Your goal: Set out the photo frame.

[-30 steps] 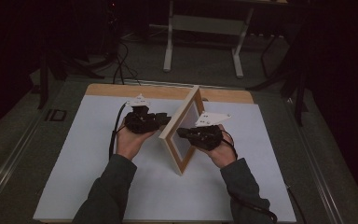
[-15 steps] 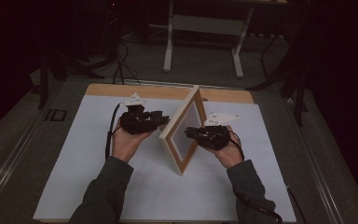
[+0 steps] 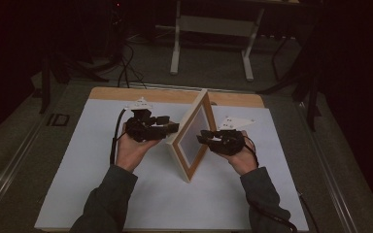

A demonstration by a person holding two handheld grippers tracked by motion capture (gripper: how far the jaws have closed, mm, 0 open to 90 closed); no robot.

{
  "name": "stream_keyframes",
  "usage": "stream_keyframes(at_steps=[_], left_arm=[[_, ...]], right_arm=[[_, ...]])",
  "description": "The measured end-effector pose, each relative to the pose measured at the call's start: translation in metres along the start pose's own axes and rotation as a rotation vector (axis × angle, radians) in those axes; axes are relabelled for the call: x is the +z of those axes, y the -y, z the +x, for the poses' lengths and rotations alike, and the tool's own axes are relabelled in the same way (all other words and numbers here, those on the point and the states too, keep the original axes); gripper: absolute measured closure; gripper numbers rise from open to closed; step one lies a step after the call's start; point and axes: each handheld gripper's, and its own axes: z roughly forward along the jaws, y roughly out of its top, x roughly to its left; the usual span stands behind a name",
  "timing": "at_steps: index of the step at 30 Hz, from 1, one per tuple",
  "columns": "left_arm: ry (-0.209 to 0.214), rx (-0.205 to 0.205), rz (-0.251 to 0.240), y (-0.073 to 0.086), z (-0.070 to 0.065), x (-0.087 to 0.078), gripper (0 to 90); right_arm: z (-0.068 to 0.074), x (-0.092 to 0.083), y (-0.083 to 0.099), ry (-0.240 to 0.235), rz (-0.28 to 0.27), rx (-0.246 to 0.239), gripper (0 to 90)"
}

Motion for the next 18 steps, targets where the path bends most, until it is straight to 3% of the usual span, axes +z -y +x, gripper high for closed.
stream_keyframes(at_steps=[7,10,18], left_arm=[[-0.008,0.036,0.013,0.001,-0.012,0.000,38.8],[-0.037,0.073,0.027,0.002,-0.019,0.002,38.4],[-0.084,0.092,0.036,0.008,-0.028,0.005,38.3]], right_arm=[[-0.001,0.000,0.000,0.003,0.005,0.005,68.1],[-0.001,-0.001,0.001,0.004,0.006,0.006,68.1],[-0.003,-0.003,0.002,0.008,0.005,0.010,67.9]])
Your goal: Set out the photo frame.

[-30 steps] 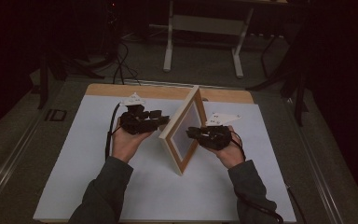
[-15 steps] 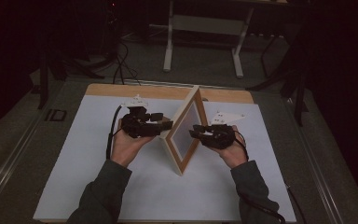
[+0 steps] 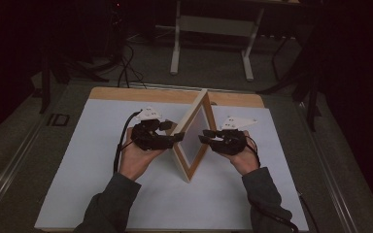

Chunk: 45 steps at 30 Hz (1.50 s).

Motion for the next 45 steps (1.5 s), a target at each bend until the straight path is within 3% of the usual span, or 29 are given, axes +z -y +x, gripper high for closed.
stream_keyframes(at_steps=[12,17,20,21,28,38,45], left_arm=[[-0.006,-0.036,0.004,0.018,-0.004,0.008,43.0],[-0.008,-0.052,0.009,0.024,-0.005,0.009,51.1],[-0.001,-0.051,0.006,0.024,-0.006,0.008,56.4],[-0.019,-0.041,0.010,0.024,-0.008,0.008,56.8],[-0.039,-0.037,0.021,0.023,-0.009,0.007,59.5],[-0.030,-0.031,0.056,0.022,0.003,0.000,65.1],[-0.006,-0.012,0.073,0.022,0.019,-0.010,67.7]], right_arm=[[-0.002,0.000,0.001,0.002,-0.002,0.005,67.6],[-0.001,0.001,0.002,0.003,0.000,0.003,67.4],[-0.002,0.001,0.002,0.003,0.000,0.007,67.4],[-0.002,0.001,0.002,0.004,-0.003,0.011,67.3],[-0.004,-0.001,0.002,0.011,-0.008,0.013,67.2],[-0.008,-0.004,0.003,0.025,-0.011,0.019,67.1],[-0.011,-0.006,0.003,0.037,-0.015,0.028,66.8]])
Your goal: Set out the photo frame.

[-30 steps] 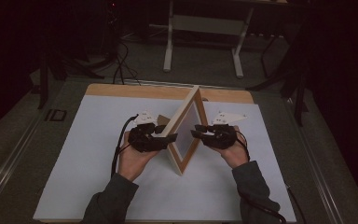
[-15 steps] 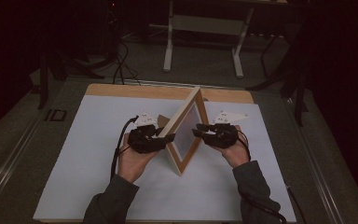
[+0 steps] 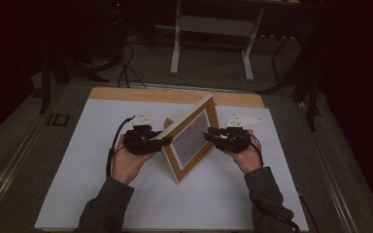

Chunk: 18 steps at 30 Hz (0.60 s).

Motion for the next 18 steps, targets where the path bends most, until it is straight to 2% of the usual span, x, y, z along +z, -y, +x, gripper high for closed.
stream_keyframes(at_steps=[2,5,9,10,14,18], left_arm=[[0.021,0.025,0.011,0.000,0.006,-0.004,67.6],[0.038,0.040,0.017,0.000,0.010,-0.006,67.6],[0.077,0.055,0.023,-0.002,0.020,-0.007,67.8],[0.092,0.073,0.042,-0.004,0.024,-0.008,67.9],[0.116,0.103,0.073,-0.008,0.031,-0.010,68.0],[0.130,0.112,0.076,-0.009,0.036,-0.011,68.2]], right_arm=[[-0.001,0.000,0.000,0.004,0.000,0.005,66.7],[-0.002,0.000,0.001,0.010,0.001,0.008,66.7],[0.000,0.001,-0.001,0.037,0.017,-0.017,65.0],[0.001,0.002,-0.002,0.045,0.025,-0.032,64.9],[0.002,0.003,-0.004,0.048,0.023,-0.037,63.9],[0.001,0.004,-0.005,0.050,0.021,-0.032,63.7]])
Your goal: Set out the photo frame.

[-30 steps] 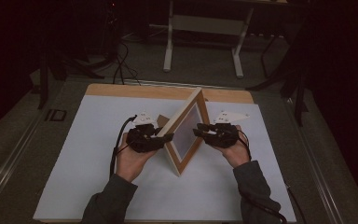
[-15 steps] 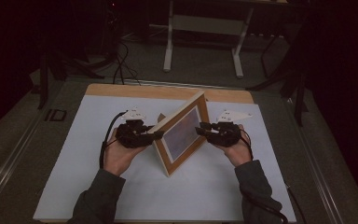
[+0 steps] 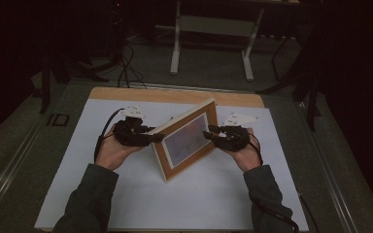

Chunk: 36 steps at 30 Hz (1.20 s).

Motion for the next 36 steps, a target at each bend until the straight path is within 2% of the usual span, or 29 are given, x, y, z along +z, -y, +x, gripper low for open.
stream_keyframes(at_steps=[11,15,26,36], left_arm=[[0.034,-0.004,-0.007,0.001,0.009,-0.001,68.8],[0.043,0.002,-0.002,0.000,0.012,-0.002,68.8],[0.062,0.042,0.017,-0.002,0.017,-0.005,68.9],[0.068,0.077,0.033,-0.003,0.017,-0.006,68.9]], right_arm=[[-0.004,-0.002,-0.002,0.015,-0.007,0.008,61.2],[-0.008,-0.005,-0.003,0.006,-0.025,0.031,59.3],[-0.017,-0.011,-0.005,0.049,-0.031,0.047,55.2],[-0.025,-0.014,-0.007,0.056,-0.029,0.054,52.6]])
